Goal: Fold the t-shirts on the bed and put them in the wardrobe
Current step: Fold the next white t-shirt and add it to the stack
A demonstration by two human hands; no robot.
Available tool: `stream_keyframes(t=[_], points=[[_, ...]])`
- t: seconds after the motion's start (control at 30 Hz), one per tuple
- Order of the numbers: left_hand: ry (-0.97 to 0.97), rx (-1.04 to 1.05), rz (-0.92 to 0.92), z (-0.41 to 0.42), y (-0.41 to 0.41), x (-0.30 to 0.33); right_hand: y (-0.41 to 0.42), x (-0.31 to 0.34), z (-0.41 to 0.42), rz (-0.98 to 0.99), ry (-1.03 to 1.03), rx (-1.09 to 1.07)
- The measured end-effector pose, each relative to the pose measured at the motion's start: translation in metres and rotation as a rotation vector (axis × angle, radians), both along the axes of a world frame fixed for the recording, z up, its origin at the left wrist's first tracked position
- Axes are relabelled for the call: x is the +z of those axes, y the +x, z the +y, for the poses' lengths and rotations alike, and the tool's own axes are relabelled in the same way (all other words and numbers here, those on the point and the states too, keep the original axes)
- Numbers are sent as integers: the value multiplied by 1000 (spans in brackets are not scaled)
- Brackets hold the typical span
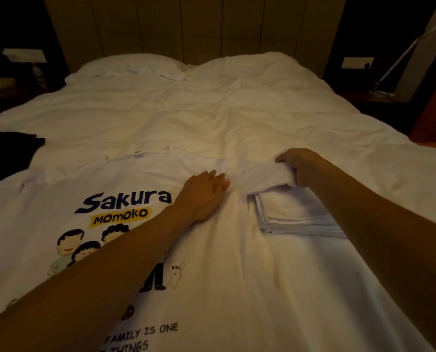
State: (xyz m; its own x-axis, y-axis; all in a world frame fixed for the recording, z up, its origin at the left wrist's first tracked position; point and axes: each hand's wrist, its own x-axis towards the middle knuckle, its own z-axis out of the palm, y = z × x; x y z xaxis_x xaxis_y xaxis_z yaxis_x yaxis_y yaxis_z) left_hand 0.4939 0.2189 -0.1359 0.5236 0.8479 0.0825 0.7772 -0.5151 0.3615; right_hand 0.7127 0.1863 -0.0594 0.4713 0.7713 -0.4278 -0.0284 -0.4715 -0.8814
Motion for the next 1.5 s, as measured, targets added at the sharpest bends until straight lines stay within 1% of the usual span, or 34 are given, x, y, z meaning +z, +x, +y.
stream_keyframes(t=[0.1,0.17,0.2,0.27,0.33,0.4,0.43,0.47,0.5,0.53,0.57,0.6,0.63,0.67,0.7,0.77,0.83,0.9,0.97,1.0,1.07,1.1,1.13,1.2,1.27,1.3,1.33,1.37,1.4,1.43,1.5], points=[[-54,27,61,10,12,-4,2,7,9,31,218,-86],[-48,46,125,15,17,-11,1,8,11,73,370,-96],[-29,51,161,16,19,-15,-1,7,9,76,404,-92],[14,46,224,16,20,-22,-6,2,11,38,381,-92],[4,42,254,17,19,-25,-13,0,13,13,365,-121],[-32,44,228,23,18,-23,-20,4,15,-26,379,-131],[-87,82,130,25,18,-19,-23,7,18,-44,398,-121],[-167,115,-58,25,18,-12,-27,12,20,-59,420,-107],[-326,165,-384,23,17,0,-34,17,23,-85,445,-92],[-510,219,-748,21,13,11,-44,23,24,-108,471,-73],[-677,229,-1042,20,6,21,-57,29,24,-111,506,-39],[-821,220,-1270,19,-2,30,-73,35,24,-95,530,14],[-933,206,-1426,19,-11,36,-87,38,25,-73,554,77],[-1011,193,-1537,18,-21,38,-101,40,24,-53,560,157],[-1064,176,-1608,18,-29,38,-113,40,23,-35,549,245],[-1145,137,-1677,13,-43,38,-131,41,15,45,461,395],[-1156,98,-1718,7,-53,37,-139,39,8,119,377,395],[-1123,176,-1762,0,-56,38,-139,33,5,131,365,298],[-1053,277,-1761,-1,-57,37,-137,20,2,49,403,159],[-1016,332,-1747,0,-60,35,-137,10,-2,-42,442,91],[-920,353,-1767,5,-68,31,-138,-15,-11,-353,469,7],[-877,331,-1784,6,-74,30,-140,-26,-18,-495,438,-4],[-832,333,-1779,4,-80,30,-143,-35,-25,-586,399,10],[-724,389,-1690,-1,-93,28,-146,-53,-34,-751,314,87],[-575,549,-1521,-5,-102,22,-147,-67,-40,-950,202,171],[-431,620,-1362,-7,-106,20,-146,-72,-43,-1015,161,191],[-246,637,-1163,-8,-107,20,-145,-76,-45,-1047,130,195],[-70,595,-975,-11,-104,22,-145,-79,-47,-1067,108,190],[71,519,-848,-13,-99,25,-144,-81,-48,-1085,98,183],[137,429,-778,-13,-91,29,-144,-83,-49,-1097,92,180],[99,258,-686,-5,-70,32,-144,-87,-51,-1097,97,190]])
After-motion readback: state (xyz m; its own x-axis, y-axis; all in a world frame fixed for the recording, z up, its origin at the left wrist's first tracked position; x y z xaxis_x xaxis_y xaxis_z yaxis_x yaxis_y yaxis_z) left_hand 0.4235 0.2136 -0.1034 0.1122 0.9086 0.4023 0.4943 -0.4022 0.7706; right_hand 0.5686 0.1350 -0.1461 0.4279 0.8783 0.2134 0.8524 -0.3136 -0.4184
